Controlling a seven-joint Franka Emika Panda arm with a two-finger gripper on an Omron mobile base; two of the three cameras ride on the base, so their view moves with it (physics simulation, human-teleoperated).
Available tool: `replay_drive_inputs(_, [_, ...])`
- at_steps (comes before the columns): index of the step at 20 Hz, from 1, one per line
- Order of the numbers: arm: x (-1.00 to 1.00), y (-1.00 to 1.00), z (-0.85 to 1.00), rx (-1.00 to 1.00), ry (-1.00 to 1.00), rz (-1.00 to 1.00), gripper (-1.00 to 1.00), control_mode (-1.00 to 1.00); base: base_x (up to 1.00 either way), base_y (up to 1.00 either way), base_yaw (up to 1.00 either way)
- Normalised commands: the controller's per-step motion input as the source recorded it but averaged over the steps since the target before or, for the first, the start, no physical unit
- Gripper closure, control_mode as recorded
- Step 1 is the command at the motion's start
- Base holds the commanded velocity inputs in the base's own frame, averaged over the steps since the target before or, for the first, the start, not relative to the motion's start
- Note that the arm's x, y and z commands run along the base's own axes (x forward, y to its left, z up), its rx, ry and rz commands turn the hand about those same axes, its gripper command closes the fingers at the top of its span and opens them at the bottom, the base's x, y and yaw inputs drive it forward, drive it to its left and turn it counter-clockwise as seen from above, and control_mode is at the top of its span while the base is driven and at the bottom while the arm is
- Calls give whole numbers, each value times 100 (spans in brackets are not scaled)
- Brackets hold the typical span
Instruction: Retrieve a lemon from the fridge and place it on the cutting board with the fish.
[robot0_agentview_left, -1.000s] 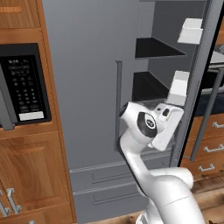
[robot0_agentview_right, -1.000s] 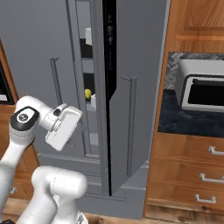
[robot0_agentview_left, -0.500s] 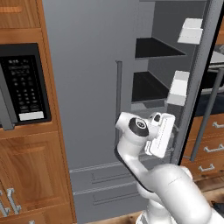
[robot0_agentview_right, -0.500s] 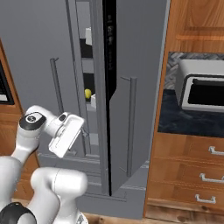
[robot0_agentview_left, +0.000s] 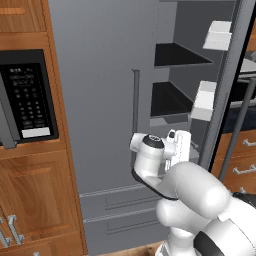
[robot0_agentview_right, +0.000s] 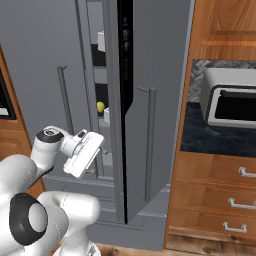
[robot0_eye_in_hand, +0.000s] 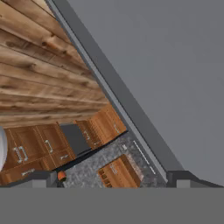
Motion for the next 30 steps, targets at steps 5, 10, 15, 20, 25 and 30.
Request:
replay_drive_inputs(5, [44,-11,-7,-1,24,0,-100,-100,0,0,0])
replay_drive_inputs(10, [16,-35,0,0,14,5,-100,-100,0,0,0])
replay_drive_inputs(15, [11,-9,0,0,5,10,-100,-100,0,0,0])
replay_drive_inputs(20, [-6,-27,0,0,3,5,-100,-100,0,0,0])
replay_drive_inputs(25, [-6,-93,1,3,7,4,-100,-100,0,0,0])
replay_drive_inputs(30, [-2,-100,0,14,7,3,-100,-100,0,0,0])
